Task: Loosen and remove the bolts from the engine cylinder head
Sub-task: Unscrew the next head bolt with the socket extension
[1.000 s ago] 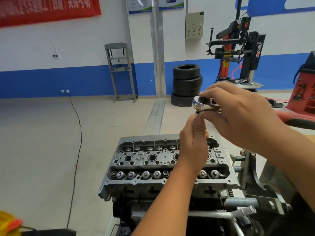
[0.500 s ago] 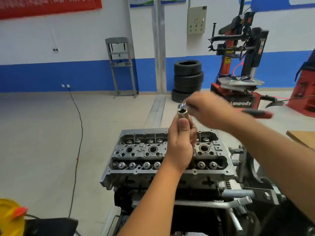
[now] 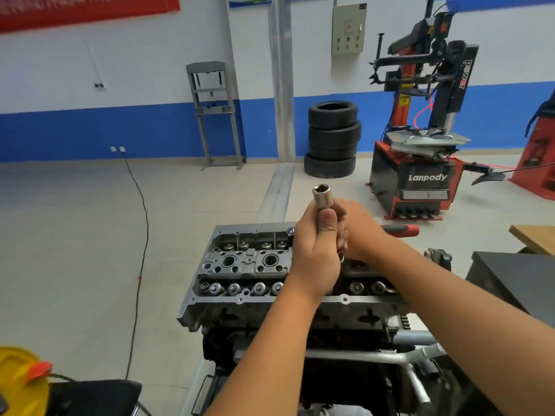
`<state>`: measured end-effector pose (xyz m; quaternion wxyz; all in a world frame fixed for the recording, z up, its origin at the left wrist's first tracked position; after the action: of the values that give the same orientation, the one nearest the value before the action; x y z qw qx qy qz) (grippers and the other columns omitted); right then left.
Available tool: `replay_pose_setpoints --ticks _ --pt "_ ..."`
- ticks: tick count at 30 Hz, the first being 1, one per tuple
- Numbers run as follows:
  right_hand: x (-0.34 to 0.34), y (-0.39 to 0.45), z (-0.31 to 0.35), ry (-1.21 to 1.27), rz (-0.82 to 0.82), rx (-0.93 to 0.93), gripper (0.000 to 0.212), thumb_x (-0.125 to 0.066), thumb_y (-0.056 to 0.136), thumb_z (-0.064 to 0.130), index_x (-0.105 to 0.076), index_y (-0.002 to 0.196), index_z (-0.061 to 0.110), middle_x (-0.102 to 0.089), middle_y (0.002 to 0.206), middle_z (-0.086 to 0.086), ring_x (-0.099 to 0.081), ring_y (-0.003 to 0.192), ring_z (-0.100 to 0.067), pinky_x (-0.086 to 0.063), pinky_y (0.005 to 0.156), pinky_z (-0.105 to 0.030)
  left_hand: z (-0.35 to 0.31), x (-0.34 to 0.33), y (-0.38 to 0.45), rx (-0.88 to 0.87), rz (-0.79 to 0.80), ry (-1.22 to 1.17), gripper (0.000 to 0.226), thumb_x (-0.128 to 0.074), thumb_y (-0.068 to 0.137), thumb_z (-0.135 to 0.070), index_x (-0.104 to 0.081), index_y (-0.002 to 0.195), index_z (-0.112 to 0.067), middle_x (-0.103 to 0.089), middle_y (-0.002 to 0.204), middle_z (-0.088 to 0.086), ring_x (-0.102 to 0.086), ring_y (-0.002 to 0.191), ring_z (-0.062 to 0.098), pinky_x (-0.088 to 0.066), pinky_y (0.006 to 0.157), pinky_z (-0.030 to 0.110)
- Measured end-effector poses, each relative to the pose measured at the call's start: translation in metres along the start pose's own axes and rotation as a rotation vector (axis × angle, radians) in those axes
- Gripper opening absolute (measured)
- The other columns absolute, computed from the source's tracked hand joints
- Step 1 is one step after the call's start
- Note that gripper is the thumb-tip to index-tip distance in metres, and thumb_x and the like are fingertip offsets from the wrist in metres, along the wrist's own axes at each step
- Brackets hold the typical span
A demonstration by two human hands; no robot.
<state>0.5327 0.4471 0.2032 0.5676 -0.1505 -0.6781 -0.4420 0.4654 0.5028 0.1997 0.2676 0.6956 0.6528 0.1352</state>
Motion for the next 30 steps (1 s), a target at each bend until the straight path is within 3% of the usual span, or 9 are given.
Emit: replay_pose_setpoints --ticks 2,4,7,11,13,17,21,26,30 --pt "0.023 -0.011 -0.028 0.273 -0.247 -0.152 0.017 -0.067 0.092 0.018 -0.057 0.079 0.023 -0.058 0.073 0.009 -0.065 0.080 -0.025 -0.047 0.068 -0.033 0.006 0.003 0.002 0.024 0.042 0.034 0.023 -0.039 0.109 -0.025 -0.059 0.105 -0.016 -0.054 0.077 -0.004 -0.053 0.071 0.016 -0.049 0.073 0.030" --pt "0.031 -0.036 -0.049 0.843 -0.483 -0.238 0.015 -0.067 0.095 0.027 -0.073 0.084 0.019 -0.069 0.075 0.006 -0.069 0.074 -0.016 -0.052 0.065 -0.024 0.014 0.009 0.002 0.052 0.103 0.072 0.022 -0.042 0.110 -0.012 -0.063 0.110 -0.018 -0.063 0.086 -0.004 -0.063 0.084 0.013 -0.054 0.085 0.026" --pt "0.001 -0.053 -0.036 1.461 -0.375 -0.251 0.029 -0.071 0.093 0.042 -0.079 0.098 0.014 -0.074 0.083 -0.007 -0.067 0.070 -0.020 -0.054 0.059 -0.028 0.027 0.014 -0.002 0.113 0.178 0.088 0.030 -0.048 0.106 0.005 -0.068 0.119 -0.013 -0.072 0.102 0.003 -0.069 0.100 0.017 -0.057 0.098 0.037" --pt "-0.007 -0.054 -0.020 1.424 -0.345 -0.271 0.033 -0.075 0.085 0.044 -0.082 0.104 0.019 -0.076 0.095 -0.013 -0.065 0.079 -0.020 -0.050 0.062 -0.027 0.034 0.021 -0.005 0.126 0.154 0.019 0.034 -0.053 0.102 0.010 -0.071 0.119 -0.013 -0.077 0.108 0.001 -0.073 0.100 0.012 -0.058 0.086 0.025" --pt "-0.004 -0.056 -0.018 1.487 -0.383 -0.274 0.040 -0.082 0.082 0.046 -0.080 0.106 0.014 -0.076 0.104 -0.019 -0.068 0.089 -0.029 -0.055 0.073 -0.038 0.036 0.022 -0.005 0.124 0.143 -0.026 0.035 -0.060 0.099 0.009 -0.073 0.117 -0.018 -0.079 0.104 -0.005 -0.073 0.094 0.009 -0.058 0.081 0.022" --pt "-0.006 -0.060 -0.008 1.619 -0.423 -0.292 0.042 -0.086 0.081 0.039 -0.075 0.105 0.006 -0.076 0.116 -0.015 -0.073 0.104 -0.030 -0.060 0.086 -0.039 0.038 0.020 -0.004 0.131 0.132 -0.023 0.033 -0.080 0.086 -0.012 -0.080 0.113 -0.030 -0.078 0.102 0.002 -0.067 0.090 0.016 -0.059 0.086 0.034" --pt "-0.014 -0.068 0.001 1.664 -0.428 -0.378 0.057 -0.074 0.084 0.050 -0.071 0.112 0.000 -0.076 0.115 -0.013 -0.072 0.110 -0.032 -0.060 0.089 -0.043 0.042 0.017 -0.011 0.188 0.186 0.001 0.026 -0.073 0.094 -0.022 -0.079 0.119 -0.026 -0.078 0.114 0.006 -0.072 0.107 0.024 -0.057 0.096 0.035" --pt "-0.018 -0.070 0.005 1.657 -0.358 -0.410 0.047 -0.054 0.096 0.049 -0.080 0.100 0.009 -0.077 0.110 -0.014 -0.074 0.107 -0.028 -0.061 0.085 -0.037 0.046 0.021 -0.015 0.238 0.177 -0.038 0.029 -0.054 0.105 -0.002 -0.076 0.115 -0.017 -0.079 0.108 0.002 -0.073 0.105 0.017 -0.058 0.094 0.031" --pt "-0.013 -0.071 0.003 1.650 -0.443 -0.353 0.045 -0.067 0.087 0.048 -0.074 0.105 0.007 -0.076 0.116 -0.014 -0.071 0.113 -0.034 -0.056 0.101 -0.054 0.041 0.025 -0.014 0.143 0.179 0.036 0.030 -0.073 0.093 -0.003 -0.080 0.106 -0.029 -0.080 0.109 0.000 -0.074 0.107 0.016 -0.059 0.089 0.028"
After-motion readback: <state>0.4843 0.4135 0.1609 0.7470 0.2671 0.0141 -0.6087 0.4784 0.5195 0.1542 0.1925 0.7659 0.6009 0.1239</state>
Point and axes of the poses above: each hand's wrist, its own y-axis towards the middle knuckle, its own x-axis out of the back of the hand, z = x × y, the point moved 9 cm from there along y, towards the middle knuckle
